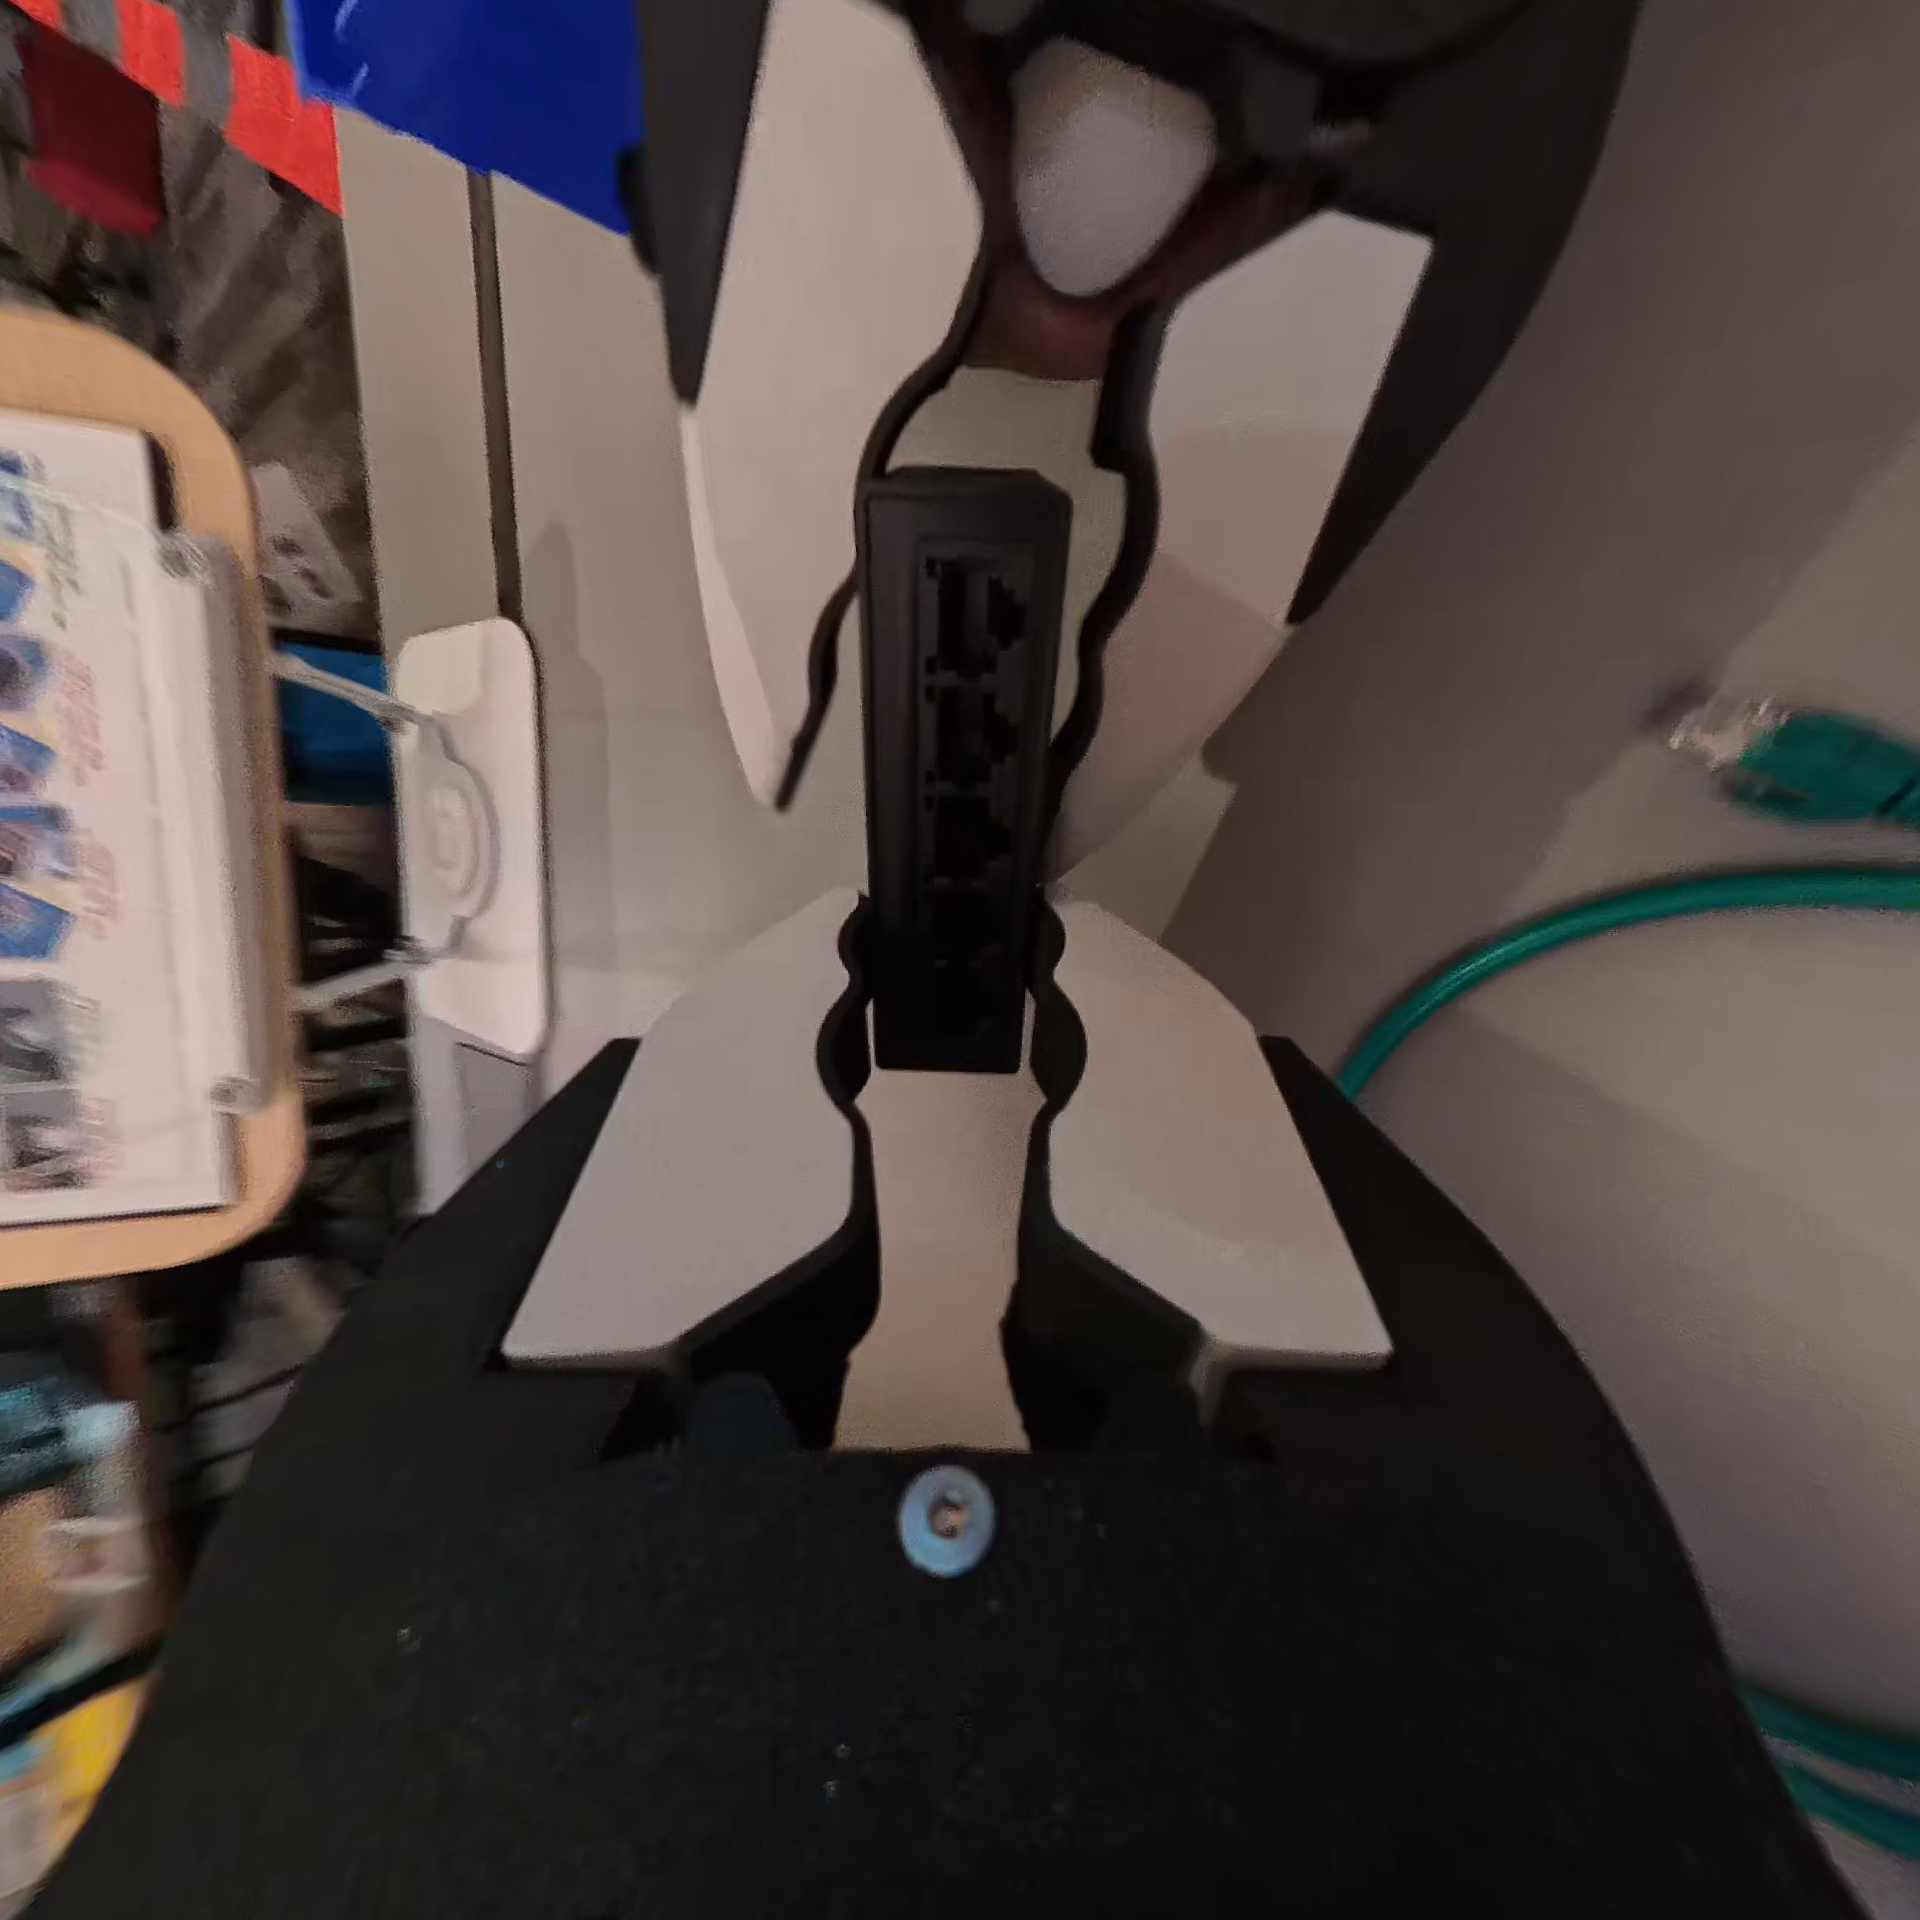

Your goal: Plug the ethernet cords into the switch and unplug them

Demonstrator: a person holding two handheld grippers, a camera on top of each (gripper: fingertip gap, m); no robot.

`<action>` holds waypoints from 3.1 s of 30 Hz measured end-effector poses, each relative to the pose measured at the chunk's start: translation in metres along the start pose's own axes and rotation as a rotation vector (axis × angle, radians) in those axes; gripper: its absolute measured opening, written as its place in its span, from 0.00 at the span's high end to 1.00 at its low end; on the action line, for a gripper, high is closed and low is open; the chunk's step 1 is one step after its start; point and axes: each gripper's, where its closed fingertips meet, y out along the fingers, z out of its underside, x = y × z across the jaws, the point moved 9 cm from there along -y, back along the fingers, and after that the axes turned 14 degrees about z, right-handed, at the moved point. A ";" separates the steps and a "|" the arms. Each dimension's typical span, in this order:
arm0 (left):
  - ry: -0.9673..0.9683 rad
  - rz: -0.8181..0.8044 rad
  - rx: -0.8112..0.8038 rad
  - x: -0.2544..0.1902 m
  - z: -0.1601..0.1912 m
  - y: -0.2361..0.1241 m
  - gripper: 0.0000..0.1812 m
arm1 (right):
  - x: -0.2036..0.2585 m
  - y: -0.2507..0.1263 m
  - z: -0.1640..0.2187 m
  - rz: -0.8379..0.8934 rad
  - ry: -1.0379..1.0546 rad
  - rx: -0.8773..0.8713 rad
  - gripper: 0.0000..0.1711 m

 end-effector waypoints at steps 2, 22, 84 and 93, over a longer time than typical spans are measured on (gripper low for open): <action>-0.136 0.049 -0.099 0.005 0.006 -0.001 0.85 | -0.005 0.000 0.000 0.042 0.023 0.001 0.70; -1.716 0.483 -1.149 0.032 0.042 0.027 0.85 | -0.010 0.003 0.003 0.336 -0.223 0.081 0.64; -1.091 0.364 -0.833 0.018 0.045 -0.001 0.75 | 0.001 0.001 0.008 0.054 -0.063 0.036 0.82; -1.020 0.156 -0.581 -0.058 0.115 -0.036 0.77 | -0.014 -0.004 0.004 0.193 -0.067 0.020 0.83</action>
